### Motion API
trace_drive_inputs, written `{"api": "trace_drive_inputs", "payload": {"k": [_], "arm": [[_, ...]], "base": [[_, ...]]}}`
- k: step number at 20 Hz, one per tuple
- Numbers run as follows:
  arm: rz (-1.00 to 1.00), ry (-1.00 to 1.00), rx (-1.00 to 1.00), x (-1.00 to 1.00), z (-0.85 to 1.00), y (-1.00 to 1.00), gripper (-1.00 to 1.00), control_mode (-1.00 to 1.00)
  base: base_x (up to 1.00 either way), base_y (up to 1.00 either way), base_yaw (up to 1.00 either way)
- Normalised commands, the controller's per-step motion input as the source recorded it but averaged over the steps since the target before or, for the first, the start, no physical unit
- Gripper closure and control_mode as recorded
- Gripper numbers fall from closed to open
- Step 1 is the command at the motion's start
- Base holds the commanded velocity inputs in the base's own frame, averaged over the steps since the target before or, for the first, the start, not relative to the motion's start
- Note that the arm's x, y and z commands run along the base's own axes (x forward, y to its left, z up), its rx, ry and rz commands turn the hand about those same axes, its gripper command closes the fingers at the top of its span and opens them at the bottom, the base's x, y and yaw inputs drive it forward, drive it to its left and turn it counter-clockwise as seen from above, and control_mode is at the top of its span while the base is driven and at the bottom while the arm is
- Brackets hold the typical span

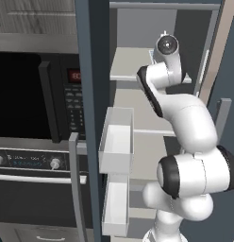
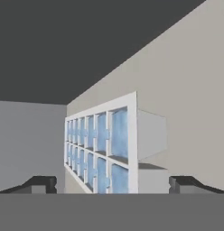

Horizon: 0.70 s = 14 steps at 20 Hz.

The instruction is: Open the freezer door, pick up the ice cube tray from the freezer, and place it on the dining counter.

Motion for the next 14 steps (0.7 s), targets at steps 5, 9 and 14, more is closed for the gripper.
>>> {"api": "trace_drive_inputs", "payload": {"k": [5, 9, 14], "arm": [[0.0, 0.04, 0.02, 0.27, 0.0, -0.12, -1.0, -1.0], [0.0, 0.09, 0.0, 0.22, 0.08, -0.05, -1.0, -1.0], [0.0, 0.04, 0.0, 0.28, 0.03, -0.05, -1.0, -1.0]], "base": [[0.0, 0.0, 0.0], [0.0, 0.0, 0.0], [0.0, 0.0, 0.0]]}}
